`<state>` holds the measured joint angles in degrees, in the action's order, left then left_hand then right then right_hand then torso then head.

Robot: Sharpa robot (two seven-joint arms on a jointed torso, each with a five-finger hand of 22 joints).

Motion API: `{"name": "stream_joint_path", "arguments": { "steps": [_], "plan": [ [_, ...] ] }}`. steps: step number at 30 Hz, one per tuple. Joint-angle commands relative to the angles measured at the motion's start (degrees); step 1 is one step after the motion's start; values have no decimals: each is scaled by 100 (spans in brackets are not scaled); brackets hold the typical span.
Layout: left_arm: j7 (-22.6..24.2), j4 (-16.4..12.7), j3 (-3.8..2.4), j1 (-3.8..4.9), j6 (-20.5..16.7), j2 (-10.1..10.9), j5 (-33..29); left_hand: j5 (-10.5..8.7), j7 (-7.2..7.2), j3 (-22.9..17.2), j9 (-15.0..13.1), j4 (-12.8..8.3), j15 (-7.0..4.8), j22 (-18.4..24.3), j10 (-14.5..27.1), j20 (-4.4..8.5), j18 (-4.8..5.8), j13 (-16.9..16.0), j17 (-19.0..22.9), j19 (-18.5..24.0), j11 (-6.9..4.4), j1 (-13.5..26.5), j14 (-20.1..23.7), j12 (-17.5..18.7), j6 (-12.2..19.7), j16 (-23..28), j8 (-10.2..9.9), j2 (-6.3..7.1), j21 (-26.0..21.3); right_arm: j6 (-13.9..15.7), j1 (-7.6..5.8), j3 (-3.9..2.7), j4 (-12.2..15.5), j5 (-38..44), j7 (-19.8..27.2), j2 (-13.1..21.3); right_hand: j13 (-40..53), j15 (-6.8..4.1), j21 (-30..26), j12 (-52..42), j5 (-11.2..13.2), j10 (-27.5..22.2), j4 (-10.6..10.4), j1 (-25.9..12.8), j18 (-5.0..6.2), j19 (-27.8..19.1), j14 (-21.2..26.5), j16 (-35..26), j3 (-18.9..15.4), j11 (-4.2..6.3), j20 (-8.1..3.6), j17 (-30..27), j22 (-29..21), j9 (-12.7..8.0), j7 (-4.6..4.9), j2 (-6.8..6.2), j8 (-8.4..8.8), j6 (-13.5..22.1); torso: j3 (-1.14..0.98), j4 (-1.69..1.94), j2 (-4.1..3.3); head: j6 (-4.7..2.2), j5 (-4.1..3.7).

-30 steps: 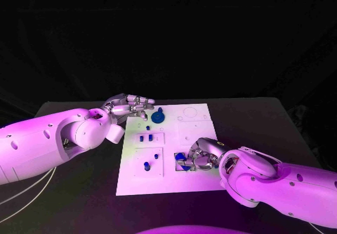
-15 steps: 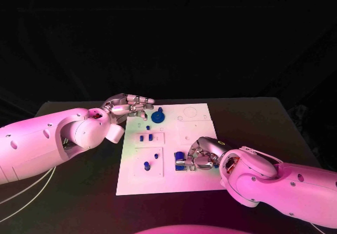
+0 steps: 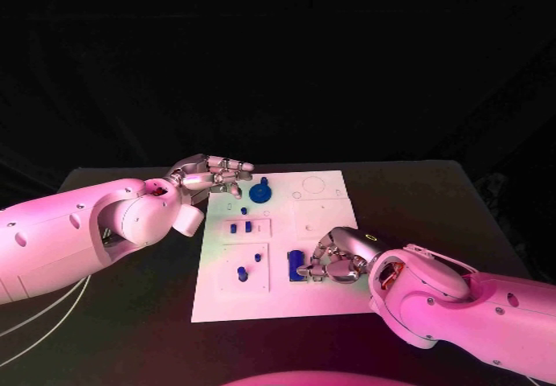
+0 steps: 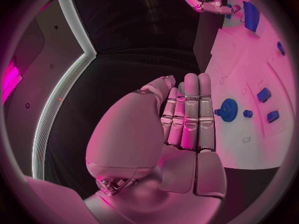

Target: Assemble the parts on the task board

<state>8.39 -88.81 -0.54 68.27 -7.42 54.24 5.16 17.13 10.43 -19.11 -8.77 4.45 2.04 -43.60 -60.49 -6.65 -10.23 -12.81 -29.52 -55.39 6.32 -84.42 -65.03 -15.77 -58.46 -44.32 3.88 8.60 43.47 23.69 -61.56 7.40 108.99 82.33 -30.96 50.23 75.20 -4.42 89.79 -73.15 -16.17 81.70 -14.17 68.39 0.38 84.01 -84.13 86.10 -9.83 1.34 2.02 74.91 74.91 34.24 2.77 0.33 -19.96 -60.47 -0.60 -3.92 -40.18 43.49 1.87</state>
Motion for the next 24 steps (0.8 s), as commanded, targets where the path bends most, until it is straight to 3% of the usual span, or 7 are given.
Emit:
{"name": "stream_joint_path", "arguments": {
  "steps": [1, 18, 21, 24],
  "plan": [
    [21, -13, -4, 2, 86, -10, 6, -9, 0, 29, 6, 1, 4, 10, 33, -58, -28, -9, 7, -1, 15, -32, 53, -29, 53, 18, 13, -38, -13, -126, 6, 1, -16, 113, 118, -17, 230, -45, 21, -55, 86, 66, 84, 222, -38, 599, -438, 12, 52, 16, -35, 758, 1509, 16, -26, 82, -31, -22, -2, -4, 4, -3, 2],
    [8, -15, -3, 2, 98, -11, 6, -9, 0, 29, 6, 1, 4, 10, 33, -58, -28, -9, 7, -1, 15, -32, 53, -29, 53, 18, 13, -38, -13, -187, 16, 5, -244, 202, -7, -162, 339, -66, 21, -193, 51, 147, 120, 407, -38, 599, -443, 24, 115, 45, -52, 782, 1509, 38, -61, 212, -55, -71, -3, 4, -5, 19, 6],
    [4, -14, -3, 2, 100, -8, 6, -8, 0, 28, 7, -2, 4, 10, 37, -59, -28, -9, 9, -1, 15, -38, 54, -32, 55, 18, 14, -44, -15, -218, 17, 6, -241, 203, 12, -158, 348, -75, 21, -201, 133, 152, 188, 520, -38, 599, -443, 23, 116, 53, -61, 783, 1509, 45, -67, 175, -58, -72, -2, 0, -1, 27, 8],
    [0, -13, -3, 2, 101, -5, 6, -8, 0, 28, 7, -2, 4, 10, 38, -59, -29, -9, 10, -1, 15, -39, 55, -33, 55, 18, 15, -46, -15, -279, 17, 6, -225, 196, 44, -138, 356, -82, 21, -202, 451, 151, 314, 719, -38, 599, -443, 25, 129, 59, -71, 787, 1509, 56, -71, 122, -61, -75, -2, -3, -2, 30, 12]
  ]
}}
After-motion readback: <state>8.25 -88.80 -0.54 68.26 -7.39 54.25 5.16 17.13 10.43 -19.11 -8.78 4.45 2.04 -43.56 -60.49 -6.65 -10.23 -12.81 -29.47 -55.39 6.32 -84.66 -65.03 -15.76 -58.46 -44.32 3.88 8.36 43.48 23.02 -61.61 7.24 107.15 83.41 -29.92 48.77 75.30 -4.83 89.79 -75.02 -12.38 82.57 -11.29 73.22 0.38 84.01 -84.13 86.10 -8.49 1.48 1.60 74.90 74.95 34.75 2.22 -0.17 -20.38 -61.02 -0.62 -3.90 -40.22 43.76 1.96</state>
